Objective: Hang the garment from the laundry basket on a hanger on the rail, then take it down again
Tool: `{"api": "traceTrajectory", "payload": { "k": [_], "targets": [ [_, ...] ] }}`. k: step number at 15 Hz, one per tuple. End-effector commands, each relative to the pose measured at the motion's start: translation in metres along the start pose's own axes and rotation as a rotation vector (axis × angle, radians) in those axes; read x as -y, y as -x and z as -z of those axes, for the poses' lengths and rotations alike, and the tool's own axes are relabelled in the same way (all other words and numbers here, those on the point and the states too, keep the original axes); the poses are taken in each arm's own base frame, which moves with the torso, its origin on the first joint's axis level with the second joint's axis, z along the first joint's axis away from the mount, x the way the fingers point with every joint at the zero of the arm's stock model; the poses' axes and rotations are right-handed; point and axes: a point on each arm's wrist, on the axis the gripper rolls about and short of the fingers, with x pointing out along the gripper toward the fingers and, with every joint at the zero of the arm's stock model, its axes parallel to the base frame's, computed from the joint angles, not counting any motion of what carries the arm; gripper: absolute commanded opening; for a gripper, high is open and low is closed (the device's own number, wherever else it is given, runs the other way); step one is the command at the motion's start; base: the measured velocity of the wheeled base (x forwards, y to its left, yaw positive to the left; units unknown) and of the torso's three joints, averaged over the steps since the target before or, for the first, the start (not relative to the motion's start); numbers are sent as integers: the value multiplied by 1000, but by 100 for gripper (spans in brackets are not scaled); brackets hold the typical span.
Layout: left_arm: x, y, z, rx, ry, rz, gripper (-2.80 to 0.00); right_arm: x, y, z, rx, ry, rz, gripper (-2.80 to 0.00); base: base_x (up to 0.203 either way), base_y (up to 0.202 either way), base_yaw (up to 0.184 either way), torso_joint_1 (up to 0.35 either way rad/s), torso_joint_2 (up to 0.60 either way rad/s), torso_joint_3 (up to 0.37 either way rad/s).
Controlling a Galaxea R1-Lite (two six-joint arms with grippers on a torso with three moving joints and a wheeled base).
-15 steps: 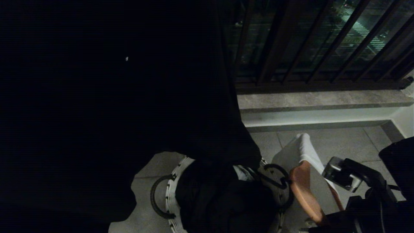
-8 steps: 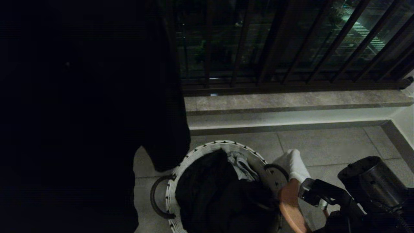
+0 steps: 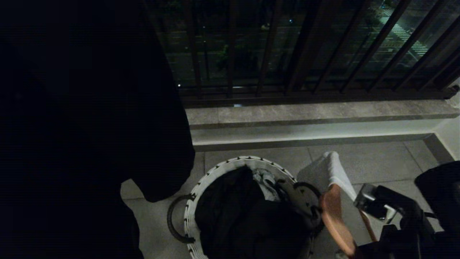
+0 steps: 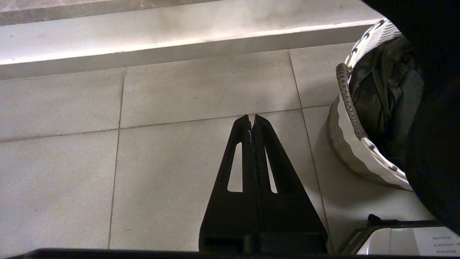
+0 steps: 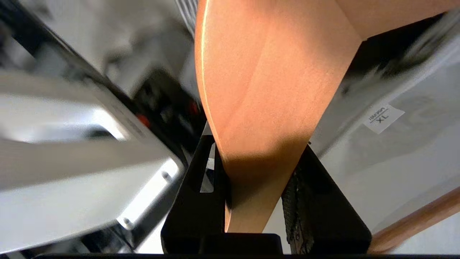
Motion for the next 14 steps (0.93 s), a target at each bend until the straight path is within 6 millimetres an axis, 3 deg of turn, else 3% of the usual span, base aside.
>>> {"api": "traceTrajectory", "payload": {
  "k": [1, 7, 14],
  "targets": [
    [0, 0, 1, -2, 0, 0, -280, -11, 39, -13, 185, -23, -41, -280, 0, 0, 0, 0, 0, 0],
    [0, 0, 1, -2, 0, 0, -280, -24, 81, -39, 368, -82, -130, -280, 0, 0, 0, 0, 0, 0],
    [0, 0, 1, -2, 0, 0, -280, -34, 116, -43, 487, -109, -212, -280, 0, 0, 0, 0, 0, 0]
  ]
}}
